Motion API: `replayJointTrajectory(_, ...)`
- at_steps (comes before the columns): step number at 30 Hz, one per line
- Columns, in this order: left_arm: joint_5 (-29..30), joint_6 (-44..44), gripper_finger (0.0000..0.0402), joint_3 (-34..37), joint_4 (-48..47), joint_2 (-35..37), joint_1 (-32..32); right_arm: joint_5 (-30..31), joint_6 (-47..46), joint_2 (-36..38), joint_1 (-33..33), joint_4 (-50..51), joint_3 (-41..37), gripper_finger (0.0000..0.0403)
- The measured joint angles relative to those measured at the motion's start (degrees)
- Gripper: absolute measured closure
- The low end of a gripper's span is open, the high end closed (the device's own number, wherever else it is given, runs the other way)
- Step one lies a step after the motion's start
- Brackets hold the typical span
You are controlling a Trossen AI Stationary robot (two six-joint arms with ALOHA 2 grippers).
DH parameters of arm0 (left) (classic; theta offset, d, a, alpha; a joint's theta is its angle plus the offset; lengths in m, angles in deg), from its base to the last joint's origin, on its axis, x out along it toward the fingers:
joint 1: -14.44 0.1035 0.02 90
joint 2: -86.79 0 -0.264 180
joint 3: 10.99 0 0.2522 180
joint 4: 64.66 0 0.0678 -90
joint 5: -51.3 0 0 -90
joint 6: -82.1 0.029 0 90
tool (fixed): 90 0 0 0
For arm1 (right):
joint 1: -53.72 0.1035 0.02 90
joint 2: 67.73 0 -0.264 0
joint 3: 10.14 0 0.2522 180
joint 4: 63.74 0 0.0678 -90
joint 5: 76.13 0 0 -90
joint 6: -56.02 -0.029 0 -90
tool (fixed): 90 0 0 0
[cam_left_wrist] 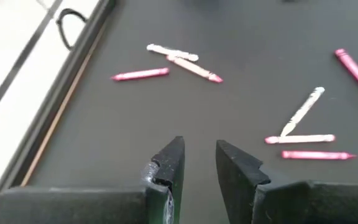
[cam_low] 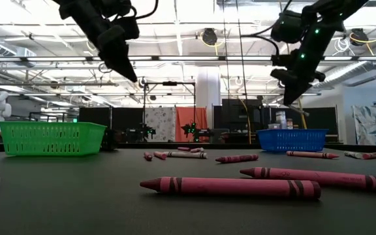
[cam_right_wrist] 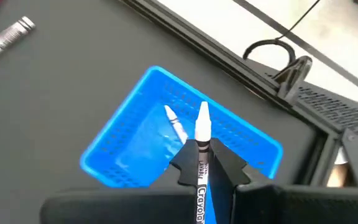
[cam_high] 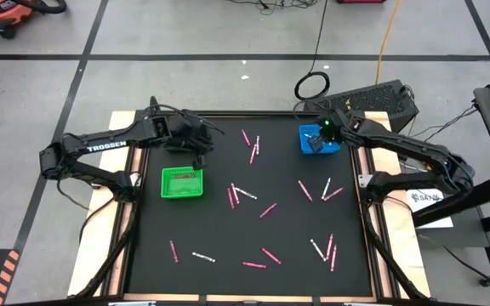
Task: Sort crayons
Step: Put the white crayon into the blue bin
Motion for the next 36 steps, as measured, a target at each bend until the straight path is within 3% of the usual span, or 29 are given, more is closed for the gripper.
replayJointTrajectory(14, -0.1, 1.8, 0.031, 0.0, -0.6, -9.6, -9.7, -0.1, 16.0, -6.9, -4.0, -1.5, 0.0, 0.0403)
replayJointTrajectory(19, -0.1, 3.4, 0.031, 0.0, 3.7, -11.8, -11.6, -0.1, 20.2, -9.2, -5.9, -2.5, 0.0, 0.0403)
replayJointTrajectory(27, -0.1, 7.3, 0.031, 0.0, 5.5, -17.5, -14.4, -4.8, 22.4, -13.0, -7.7, -5.8, 0.0, 0.0403)
replayJointTrajectory(36, -0.3, 0.0, 0.031, 0.0, 5.5, -17.6, -16.6, -4.6, 22.4, -13.5, -7.6, -5.3, 0.0, 0.0388)
